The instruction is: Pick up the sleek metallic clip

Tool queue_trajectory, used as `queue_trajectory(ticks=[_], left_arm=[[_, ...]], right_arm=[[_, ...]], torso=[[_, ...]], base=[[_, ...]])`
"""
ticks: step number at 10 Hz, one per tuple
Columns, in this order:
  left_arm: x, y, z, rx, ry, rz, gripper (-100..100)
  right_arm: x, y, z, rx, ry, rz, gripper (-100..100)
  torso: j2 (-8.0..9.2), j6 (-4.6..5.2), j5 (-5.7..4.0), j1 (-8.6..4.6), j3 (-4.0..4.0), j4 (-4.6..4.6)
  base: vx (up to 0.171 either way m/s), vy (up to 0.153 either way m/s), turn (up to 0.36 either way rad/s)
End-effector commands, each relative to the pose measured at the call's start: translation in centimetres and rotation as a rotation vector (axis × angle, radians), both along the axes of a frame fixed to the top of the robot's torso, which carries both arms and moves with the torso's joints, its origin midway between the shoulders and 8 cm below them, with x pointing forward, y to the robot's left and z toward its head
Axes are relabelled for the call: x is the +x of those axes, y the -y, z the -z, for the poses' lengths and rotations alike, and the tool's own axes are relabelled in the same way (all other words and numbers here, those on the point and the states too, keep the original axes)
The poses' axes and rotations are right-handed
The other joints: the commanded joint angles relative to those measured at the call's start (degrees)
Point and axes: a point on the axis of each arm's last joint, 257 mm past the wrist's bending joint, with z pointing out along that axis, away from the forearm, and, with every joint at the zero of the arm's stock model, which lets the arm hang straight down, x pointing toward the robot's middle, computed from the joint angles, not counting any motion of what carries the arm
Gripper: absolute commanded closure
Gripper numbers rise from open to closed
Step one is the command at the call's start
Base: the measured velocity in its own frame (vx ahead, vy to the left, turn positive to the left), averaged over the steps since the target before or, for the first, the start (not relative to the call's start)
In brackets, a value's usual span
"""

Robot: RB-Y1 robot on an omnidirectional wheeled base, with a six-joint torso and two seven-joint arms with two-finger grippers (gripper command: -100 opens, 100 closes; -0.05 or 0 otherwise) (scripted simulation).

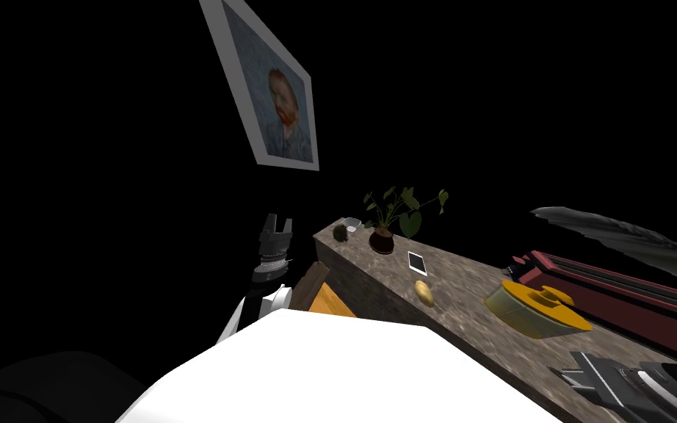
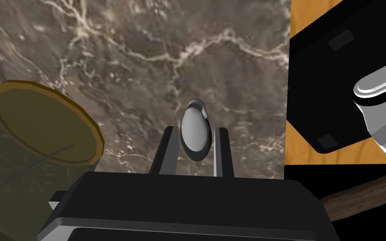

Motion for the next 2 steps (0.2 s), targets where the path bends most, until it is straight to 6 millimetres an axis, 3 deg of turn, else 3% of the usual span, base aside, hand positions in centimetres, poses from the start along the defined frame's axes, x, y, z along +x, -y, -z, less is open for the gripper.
queue_trajectory(ticks=[1, 2], left_arm=[[0.00, 0.00, 0.00, 0.000, 0.000, 0.000, 0], [0.00, 0.00, 0.00, 0.000, 0.000, 0.000, 0]], right_arm=[[0.00, 0.00, 0.00, 0.000, 0.000, 0.000, 100], [-0.09, 0.01, -0.04, 0.002, -0.002, -0.003, 0]], torso=[[0.00, 0.00, 0.00, 0.00, 0.00, 0.00], [0.05, -0.04, -0.02, -0.07, 0.02, 0.01]], base=[[0.020, 0.028, -0.022], [0.003, 0.005, 0.002]])
